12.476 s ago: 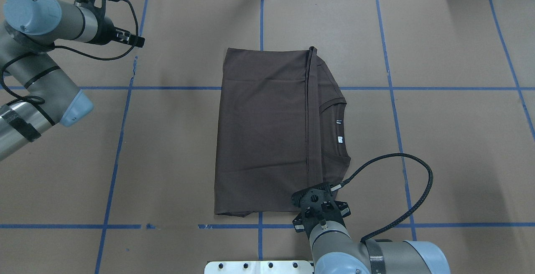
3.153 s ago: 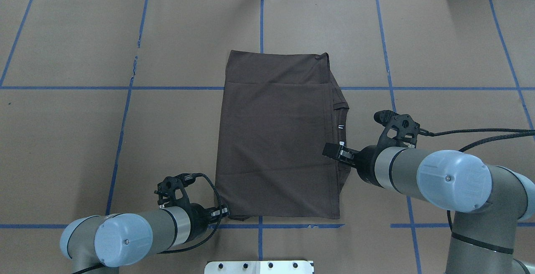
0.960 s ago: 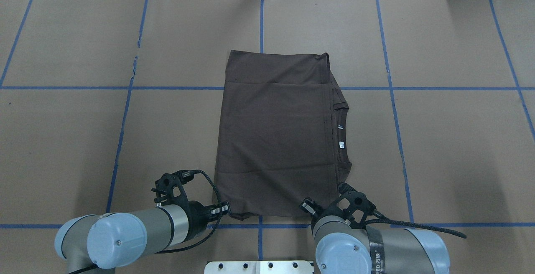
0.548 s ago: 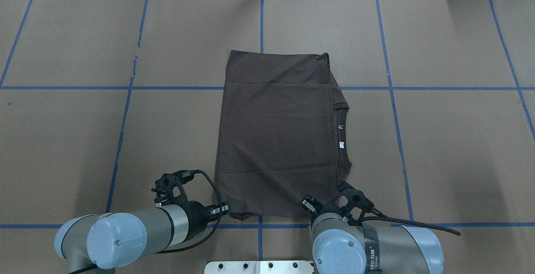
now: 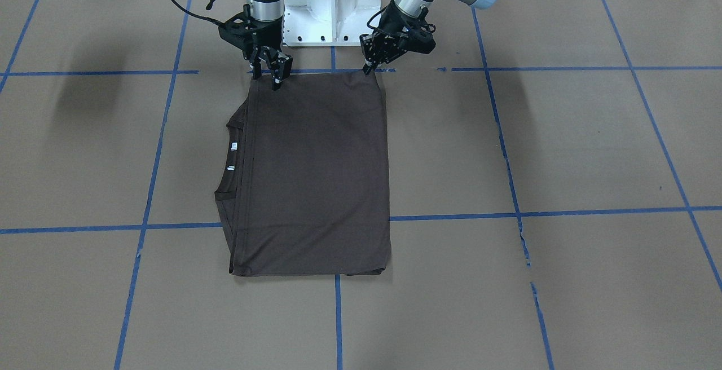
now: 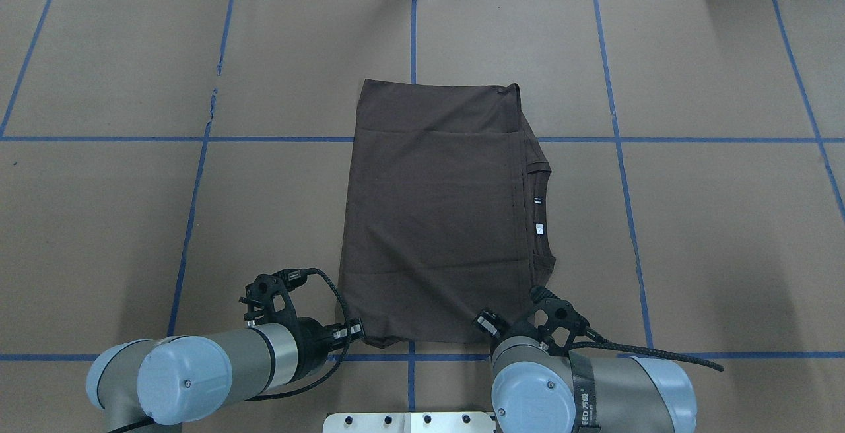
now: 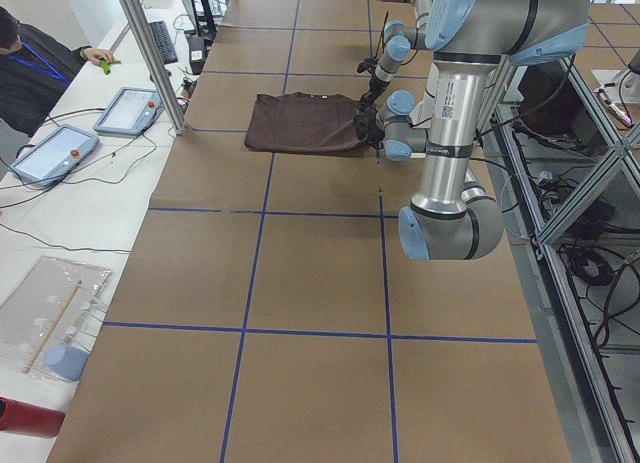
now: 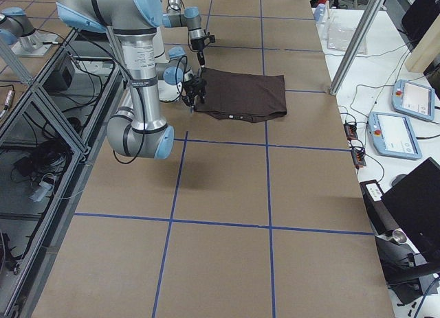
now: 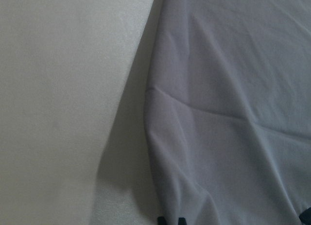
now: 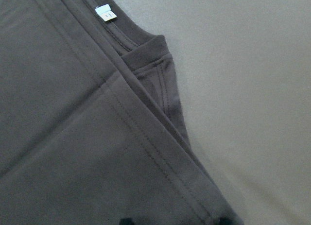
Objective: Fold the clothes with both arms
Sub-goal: 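Grasp the near shirt edge with both grippers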
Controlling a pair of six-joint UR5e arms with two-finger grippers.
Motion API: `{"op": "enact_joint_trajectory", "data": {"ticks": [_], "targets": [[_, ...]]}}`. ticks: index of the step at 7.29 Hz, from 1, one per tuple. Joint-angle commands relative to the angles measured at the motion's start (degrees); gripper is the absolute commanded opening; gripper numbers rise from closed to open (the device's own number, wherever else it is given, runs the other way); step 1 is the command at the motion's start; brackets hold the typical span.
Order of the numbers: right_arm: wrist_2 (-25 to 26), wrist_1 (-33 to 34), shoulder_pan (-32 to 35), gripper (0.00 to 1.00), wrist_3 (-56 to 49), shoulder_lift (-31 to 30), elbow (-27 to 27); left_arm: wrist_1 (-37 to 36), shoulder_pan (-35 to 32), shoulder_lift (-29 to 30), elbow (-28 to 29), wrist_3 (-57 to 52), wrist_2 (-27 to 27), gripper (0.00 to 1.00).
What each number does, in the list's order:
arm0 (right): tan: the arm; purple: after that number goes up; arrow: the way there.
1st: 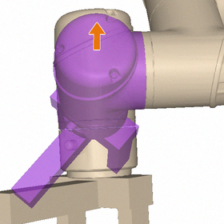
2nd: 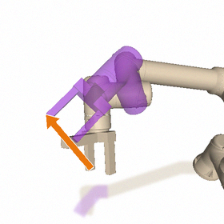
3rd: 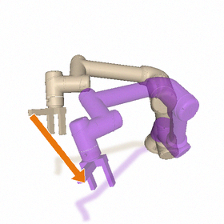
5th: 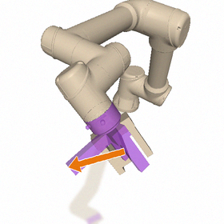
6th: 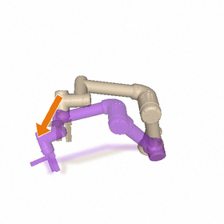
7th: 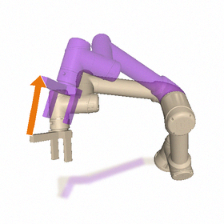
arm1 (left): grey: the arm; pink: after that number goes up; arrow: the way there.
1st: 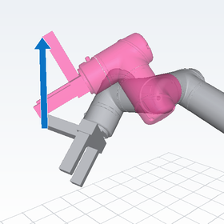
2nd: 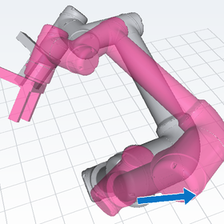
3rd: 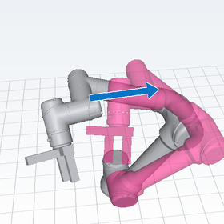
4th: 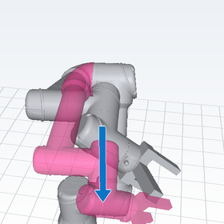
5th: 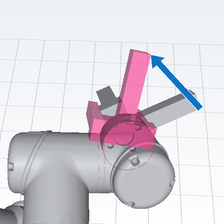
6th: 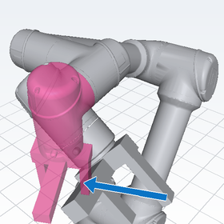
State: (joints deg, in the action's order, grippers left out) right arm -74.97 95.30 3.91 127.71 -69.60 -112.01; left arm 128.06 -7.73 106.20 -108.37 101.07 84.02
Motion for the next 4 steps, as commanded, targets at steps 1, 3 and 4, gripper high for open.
{"op": "enact_joint_trajectory", "data": {"ticks": [1, 3, 4], "targets": [[0.09, 0.06, 0.05, 0.52, 0.43, 0.86, 0.47, 0.0, 0.0, -0.03, 0.0, 0.0, 0.0, 0.0], [0.18, -0.03, 0.31, 0.04, 0.7, 1.57, 1.26, 0.0, 0.0, -0.11, -0.44, 0.0, 0.0, 0.0], [0.44, -0.03, 0.49, 0.0, 0.7, 1.74, 1.44, 0.0, 0.0, -0.11, -0.44, 0.0, 0.0, 0.0]]}}
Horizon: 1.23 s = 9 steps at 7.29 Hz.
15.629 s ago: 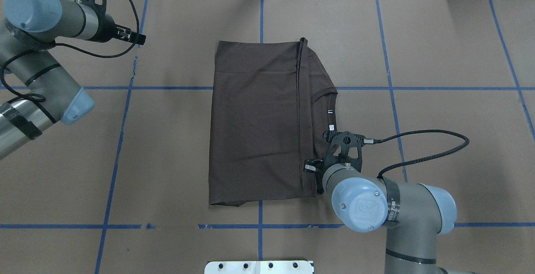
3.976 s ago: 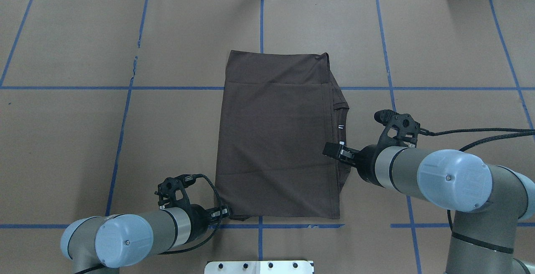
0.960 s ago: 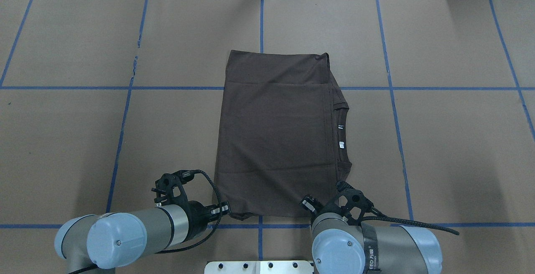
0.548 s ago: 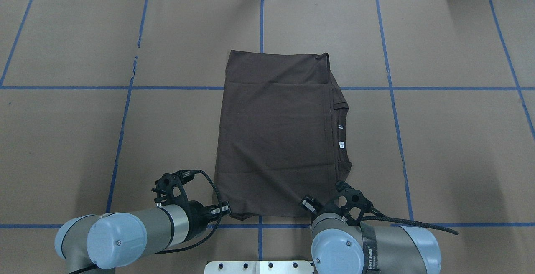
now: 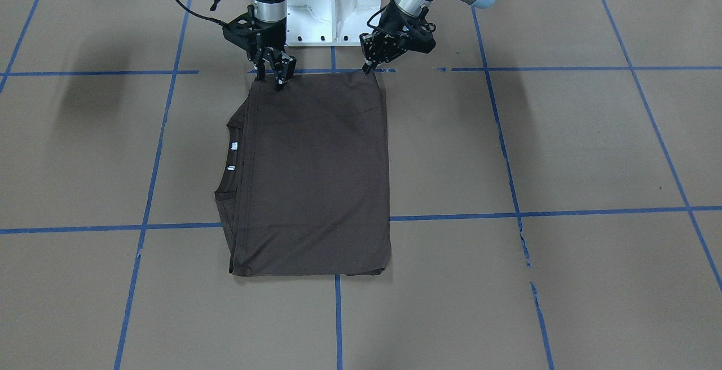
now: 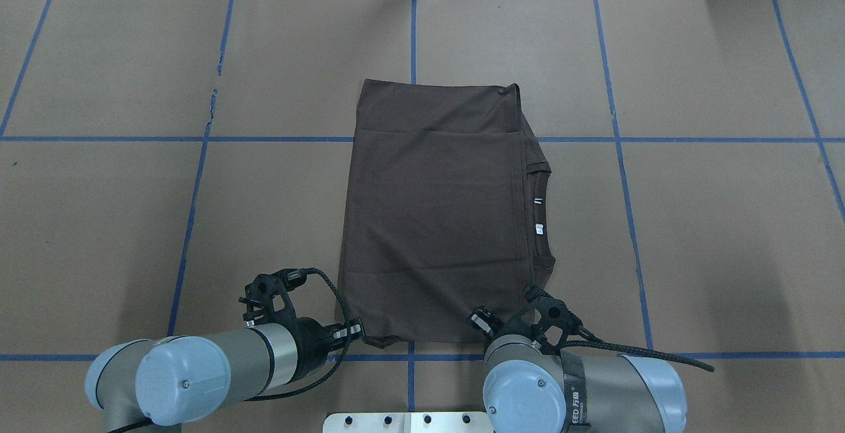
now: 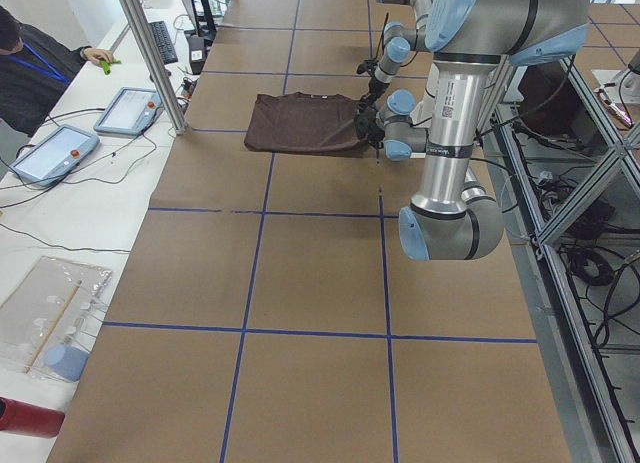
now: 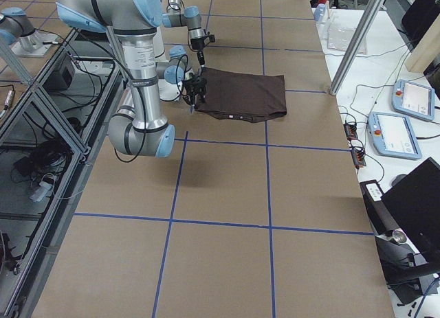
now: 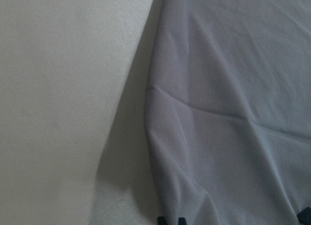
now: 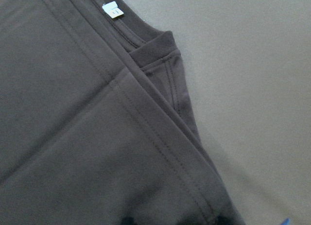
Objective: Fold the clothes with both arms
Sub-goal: 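Grasp the near shirt edge with both grippers, then lift the near edge with both grippers and fold it farther from the robot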
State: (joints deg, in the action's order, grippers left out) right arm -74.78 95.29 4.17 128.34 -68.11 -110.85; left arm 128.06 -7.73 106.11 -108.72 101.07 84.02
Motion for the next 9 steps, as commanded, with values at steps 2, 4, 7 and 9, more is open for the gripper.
{"op": "enact_joint_trajectory", "data": {"ticks": [2, 4, 7, 9], "targets": [[0.25, -0.02, 1.1, 0.0, 0.07, 0.7, -0.16, 0.0, 0.0, 0.06, -0.08, 0.0, 0.0, 0.0], [0.16, -0.02, 1.36, 0.0, -0.02, 0.7, -1.12, 0.0, 0.0, 0.14, -0.08, 0.0, 0.0, 0.0], [0.25, -0.19, 1.28, 0.0, -0.19, 0.35, -1.39, 0.0, 0.0, 0.06, -0.43, 0.0, 0.0, 0.0], [-0.19, 0.76, 1.62, 0.0, -0.98, -0.17, -9.51, -13.17, -0.18, -0.64, -13.01, -1.14, 1.57, 0.0]]}}
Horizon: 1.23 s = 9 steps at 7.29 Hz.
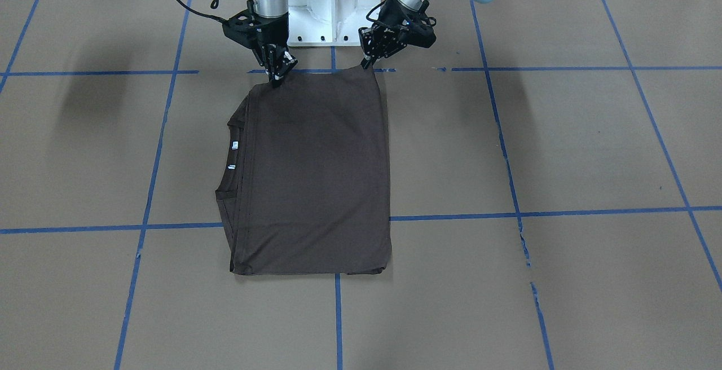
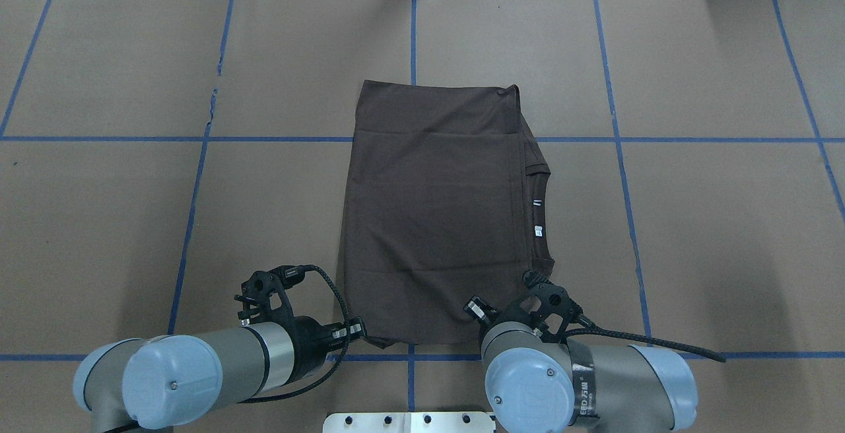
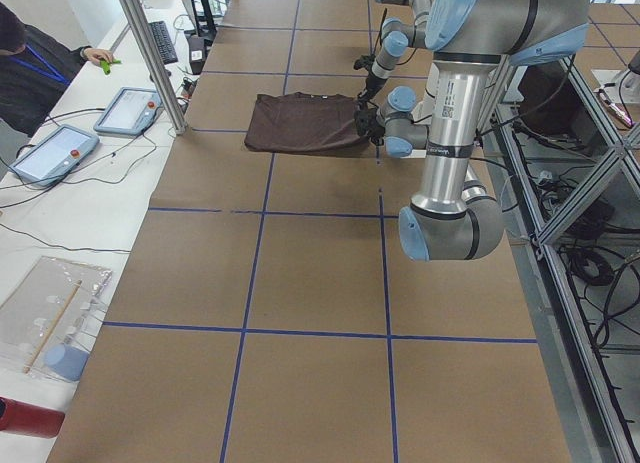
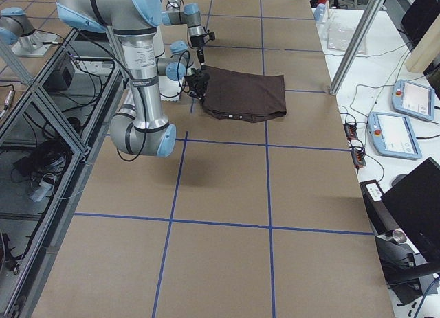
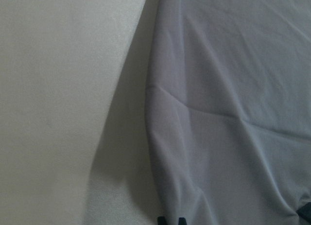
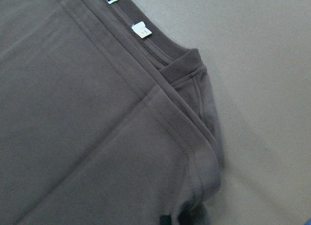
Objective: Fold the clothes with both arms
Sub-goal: 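Lift the near edge with both grippers and fold it farther from the robot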
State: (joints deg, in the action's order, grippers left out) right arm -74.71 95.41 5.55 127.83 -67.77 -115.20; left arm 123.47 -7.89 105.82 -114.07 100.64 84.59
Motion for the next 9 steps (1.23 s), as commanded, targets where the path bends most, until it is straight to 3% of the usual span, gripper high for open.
{"op": "enact_joint_trajectory", "data": {"ticks": [1, 3, 4, 6, 8, 9], "targets": [[-0.43, 5.18, -0.18, 0.0, -0.57, -0.08, -11.39, -16.43, -0.02, -0.35, -15.76, -0.71, 2.41, 0.0], [-0.35, 17.2, -6.3, 0.0, 0.39, 0.27, -26.23, -30.94, 0.67, 0.26, -28.61, 0.25, 2.59, 0.0], [-0.34, 19.7, -6.86, 0.0, 0.4, 1.75, -26.74, -32.31, 0.77, 0.61, -29.19, 0.26, 4.16, 0.0], [0.01, 19.11, -5.04, 0.0, -0.56, 3.33, -20.02, -32.41, 0.51, 3.76, -22.56, -1.14, 4.18, 0.0], [-0.43, 18.93, 1.28, 0.0, -3.27, 6.5, -14.64, -32.15, -3.95, 5.62, -18.4, -7.18, 4.26, 0.0], [-0.87, 15.8, 4.44, 0.0, -6.08, 7.47, -11.92, -31.98, -6.76, 5.8, -17.08, -10.17, 4.35, 0.0]]}}
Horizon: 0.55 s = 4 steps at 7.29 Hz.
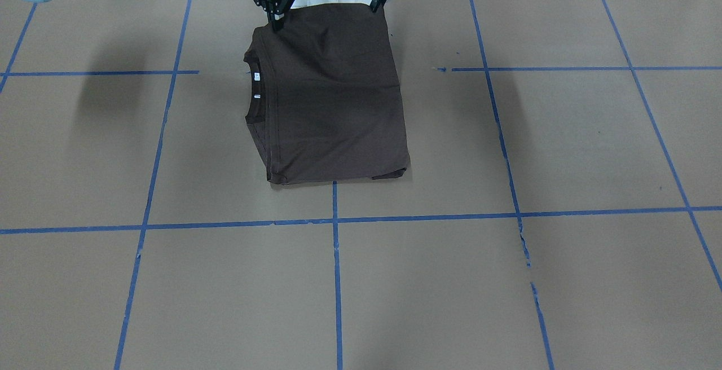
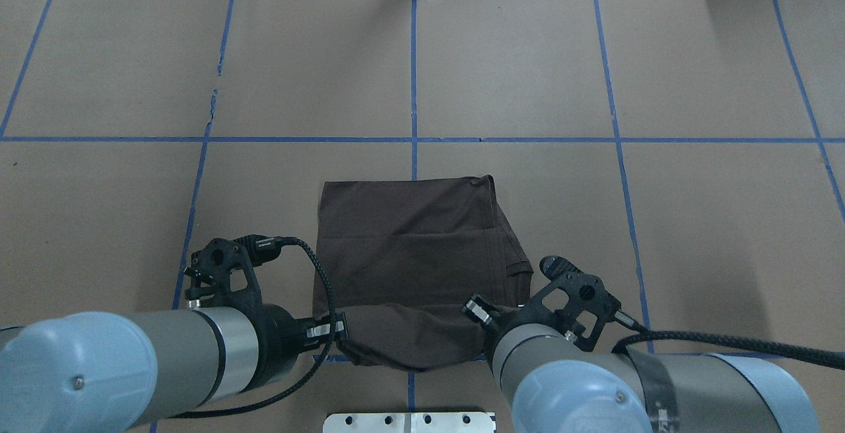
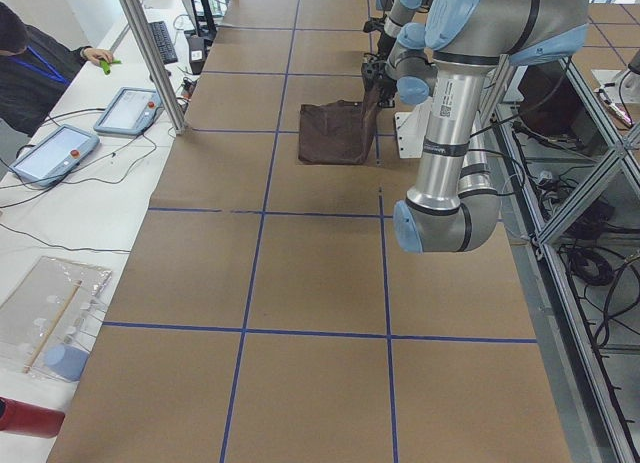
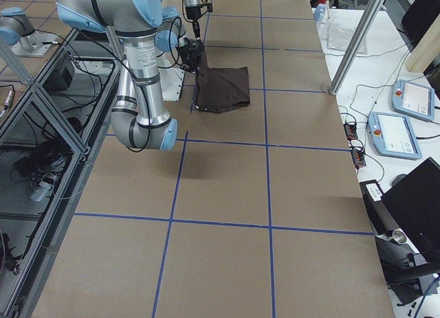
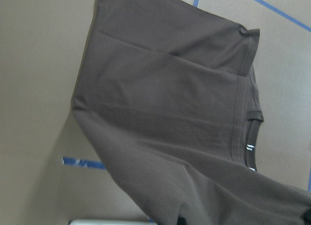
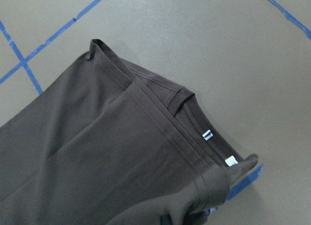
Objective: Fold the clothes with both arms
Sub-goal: 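Lift the near edge with both grippers and fold it farther from the robot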
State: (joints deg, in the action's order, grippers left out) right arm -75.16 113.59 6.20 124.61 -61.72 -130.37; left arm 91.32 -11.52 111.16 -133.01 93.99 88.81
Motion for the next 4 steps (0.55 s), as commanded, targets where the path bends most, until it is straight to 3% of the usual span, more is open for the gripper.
{"op": "enact_joint_trajectory", "data": {"ticks": [1, 4], "targets": [[-2.86, -5.8, 6.69, 0.0, -3.58, 1.78, 6.67, 0.18, -5.77, 1.59, 4.05, -5.03, 0.22, 0.0], [-3.5, -17.31, 11.54, 0.0, -7.44, 1.87, 18.45, 2.8, -9.74, 4.59, 12.49, -6.44, 0.13, 0.0]]}}
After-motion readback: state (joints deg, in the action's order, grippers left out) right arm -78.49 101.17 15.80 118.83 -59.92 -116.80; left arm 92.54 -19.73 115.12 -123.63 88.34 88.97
